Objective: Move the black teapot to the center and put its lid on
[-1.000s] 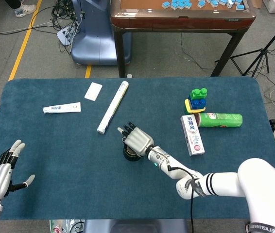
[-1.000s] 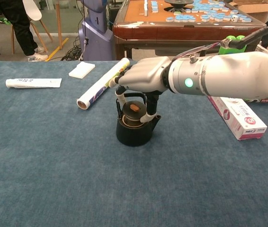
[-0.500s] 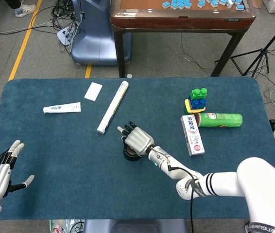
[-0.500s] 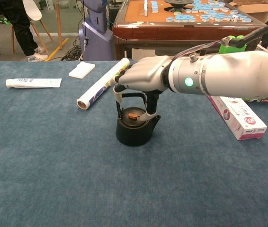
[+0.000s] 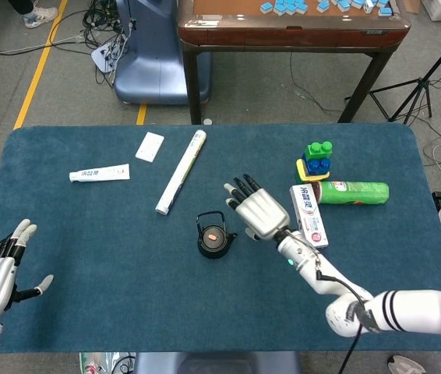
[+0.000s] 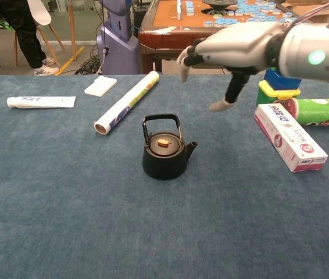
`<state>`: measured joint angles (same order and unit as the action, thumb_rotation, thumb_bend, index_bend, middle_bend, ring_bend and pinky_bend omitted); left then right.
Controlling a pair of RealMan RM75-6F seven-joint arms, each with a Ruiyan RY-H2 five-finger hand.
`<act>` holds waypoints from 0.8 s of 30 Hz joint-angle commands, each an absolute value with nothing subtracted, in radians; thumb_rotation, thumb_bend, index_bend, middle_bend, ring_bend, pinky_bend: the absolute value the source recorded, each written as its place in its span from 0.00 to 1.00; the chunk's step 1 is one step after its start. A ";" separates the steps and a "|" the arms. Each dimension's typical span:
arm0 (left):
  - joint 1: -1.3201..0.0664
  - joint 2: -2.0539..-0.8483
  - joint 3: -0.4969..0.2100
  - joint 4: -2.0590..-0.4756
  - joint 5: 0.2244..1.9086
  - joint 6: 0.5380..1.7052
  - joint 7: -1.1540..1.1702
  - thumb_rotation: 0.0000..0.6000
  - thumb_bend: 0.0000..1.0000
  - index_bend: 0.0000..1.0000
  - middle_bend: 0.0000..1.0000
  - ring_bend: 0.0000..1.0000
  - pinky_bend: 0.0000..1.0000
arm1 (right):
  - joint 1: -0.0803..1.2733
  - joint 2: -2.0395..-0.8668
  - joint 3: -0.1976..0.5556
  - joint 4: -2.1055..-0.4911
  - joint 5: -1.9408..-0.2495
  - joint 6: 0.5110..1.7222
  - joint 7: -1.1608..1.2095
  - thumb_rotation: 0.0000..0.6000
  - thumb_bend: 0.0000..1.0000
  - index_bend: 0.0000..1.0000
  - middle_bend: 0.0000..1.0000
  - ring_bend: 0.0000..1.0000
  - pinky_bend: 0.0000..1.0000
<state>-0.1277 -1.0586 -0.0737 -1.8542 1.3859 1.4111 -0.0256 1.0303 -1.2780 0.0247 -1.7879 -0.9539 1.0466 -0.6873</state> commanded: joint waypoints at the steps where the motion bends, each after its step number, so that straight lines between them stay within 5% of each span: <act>1: -0.132 -1.066 -0.078 -1.846 1.381 1.409 -0.017 1.00 0.23 0.00 0.00 0.00 0.04 | 0.925 -1.207 -0.003 -1.859 -1.034 1.158 -0.614 1.00 0.28 0.24 0.14 0.00 0.06; 24: -0.132 -1.123 -0.084 -1.832 1.416 1.463 0.082 1.00 0.23 0.00 0.00 0.00 0.04 | 0.373 -1.048 -0.152 -1.821 -1.288 1.628 -0.455 1.00 0.29 0.24 0.15 0.00 0.09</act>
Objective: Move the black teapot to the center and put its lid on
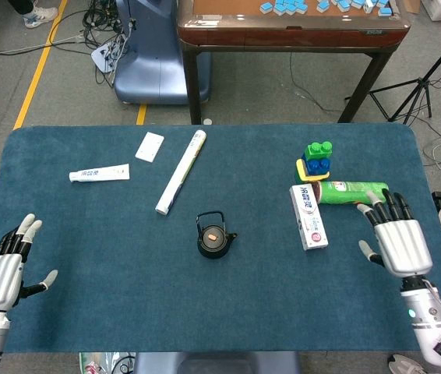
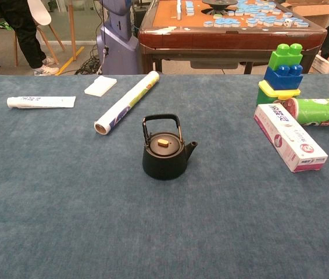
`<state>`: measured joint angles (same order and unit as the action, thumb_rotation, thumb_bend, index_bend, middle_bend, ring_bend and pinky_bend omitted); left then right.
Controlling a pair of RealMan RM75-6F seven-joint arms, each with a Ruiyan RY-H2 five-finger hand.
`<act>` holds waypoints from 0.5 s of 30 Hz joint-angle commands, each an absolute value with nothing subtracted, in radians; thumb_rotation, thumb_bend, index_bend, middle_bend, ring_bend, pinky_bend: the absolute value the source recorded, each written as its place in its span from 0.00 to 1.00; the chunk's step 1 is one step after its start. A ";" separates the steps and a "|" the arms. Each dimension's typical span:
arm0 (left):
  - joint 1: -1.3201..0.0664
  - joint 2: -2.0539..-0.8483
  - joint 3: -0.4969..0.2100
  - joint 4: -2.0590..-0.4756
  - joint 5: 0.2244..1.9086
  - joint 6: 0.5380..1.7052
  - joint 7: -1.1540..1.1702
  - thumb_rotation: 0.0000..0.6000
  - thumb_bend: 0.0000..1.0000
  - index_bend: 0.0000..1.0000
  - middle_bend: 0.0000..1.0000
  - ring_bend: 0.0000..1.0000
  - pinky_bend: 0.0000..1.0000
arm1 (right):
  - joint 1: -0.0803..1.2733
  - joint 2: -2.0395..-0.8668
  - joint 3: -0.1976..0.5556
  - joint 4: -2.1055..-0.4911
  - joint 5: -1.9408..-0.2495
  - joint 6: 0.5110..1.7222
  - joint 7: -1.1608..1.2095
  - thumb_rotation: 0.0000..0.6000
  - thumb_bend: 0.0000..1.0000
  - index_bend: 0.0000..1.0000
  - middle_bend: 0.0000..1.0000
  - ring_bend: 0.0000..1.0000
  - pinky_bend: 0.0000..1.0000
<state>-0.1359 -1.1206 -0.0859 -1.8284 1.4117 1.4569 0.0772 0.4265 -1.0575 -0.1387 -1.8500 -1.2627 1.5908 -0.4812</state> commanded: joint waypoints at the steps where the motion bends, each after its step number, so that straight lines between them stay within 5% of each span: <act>1: -0.129 -1.125 -0.082 -1.834 1.419 1.469 0.086 1.00 0.23 0.00 0.00 0.00 0.04 | 0.351 -1.050 -0.154 -1.810 -1.297 1.639 -0.448 1.00 0.29 0.24 0.15 0.00 0.09; 15: -0.108 -1.136 -0.062 -1.853 1.446 1.495 0.120 1.00 0.23 0.00 0.00 0.00 0.04 | 0.239 -1.040 -0.119 -1.761 -1.357 1.620 -0.361 1.00 0.29 0.24 0.15 0.00 0.09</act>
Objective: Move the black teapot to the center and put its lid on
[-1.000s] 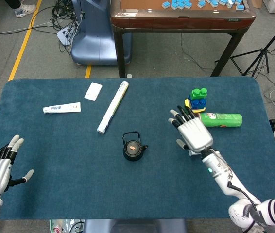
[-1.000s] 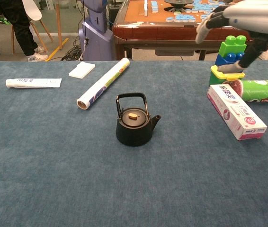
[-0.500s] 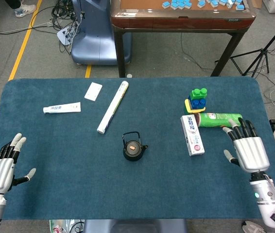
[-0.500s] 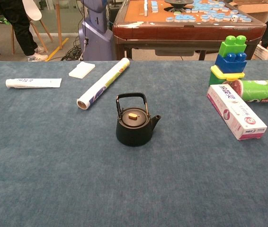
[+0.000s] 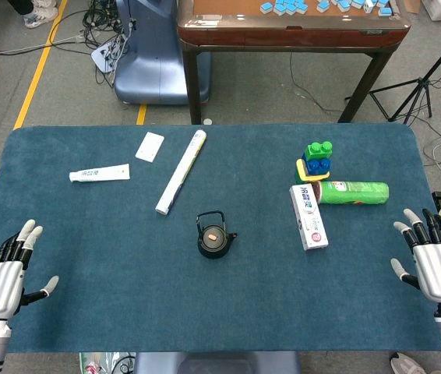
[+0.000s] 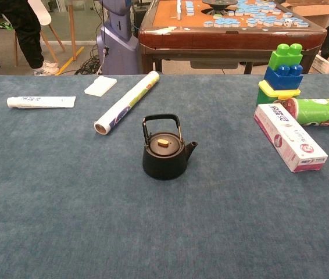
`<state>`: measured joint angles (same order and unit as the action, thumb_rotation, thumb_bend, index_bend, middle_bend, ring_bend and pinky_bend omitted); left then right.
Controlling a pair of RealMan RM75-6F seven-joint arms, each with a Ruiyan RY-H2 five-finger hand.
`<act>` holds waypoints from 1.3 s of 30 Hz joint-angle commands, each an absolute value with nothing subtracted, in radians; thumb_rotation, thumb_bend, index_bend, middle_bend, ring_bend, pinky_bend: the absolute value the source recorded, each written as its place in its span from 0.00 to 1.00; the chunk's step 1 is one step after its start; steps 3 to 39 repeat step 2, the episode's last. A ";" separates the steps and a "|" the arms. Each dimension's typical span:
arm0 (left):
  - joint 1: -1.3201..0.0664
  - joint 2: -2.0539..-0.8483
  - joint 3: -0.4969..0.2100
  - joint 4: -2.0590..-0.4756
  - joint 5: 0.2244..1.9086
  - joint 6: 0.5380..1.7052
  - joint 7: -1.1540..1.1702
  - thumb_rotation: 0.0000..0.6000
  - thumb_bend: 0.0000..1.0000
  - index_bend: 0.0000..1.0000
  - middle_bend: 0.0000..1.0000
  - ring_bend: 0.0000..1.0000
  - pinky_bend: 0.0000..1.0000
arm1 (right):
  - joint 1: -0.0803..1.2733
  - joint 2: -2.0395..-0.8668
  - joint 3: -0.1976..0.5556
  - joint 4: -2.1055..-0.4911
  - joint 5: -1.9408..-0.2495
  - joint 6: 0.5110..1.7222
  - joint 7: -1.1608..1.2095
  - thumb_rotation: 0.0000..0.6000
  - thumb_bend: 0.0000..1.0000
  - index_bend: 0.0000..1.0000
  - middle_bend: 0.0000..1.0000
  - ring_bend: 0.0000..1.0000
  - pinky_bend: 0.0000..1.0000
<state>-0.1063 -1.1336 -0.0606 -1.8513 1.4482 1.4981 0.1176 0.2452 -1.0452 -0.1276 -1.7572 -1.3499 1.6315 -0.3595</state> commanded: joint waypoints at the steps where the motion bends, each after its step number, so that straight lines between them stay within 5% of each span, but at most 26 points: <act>1: -0.109 -1.136 -0.063 -1.853 1.444 1.493 0.123 1.00 0.23 0.00 0.00 0.00 0.04 | 0.237 -1.038 -0.116 -1.763 -1.358 1.614 -0.362 1.00 0.29 0.24 0.15 0.00 0.09; 39: -0.110 -1.137 -0.064 -1.854 1.443 1.492 0.126 1.00 0.23 0.00 0.00 0.00 0.04 | 0.235 -1.037 -0.112 -1.765 -1.359 1.608 -0.362 1.00 0.29 0.24 0.15 0.00 0.09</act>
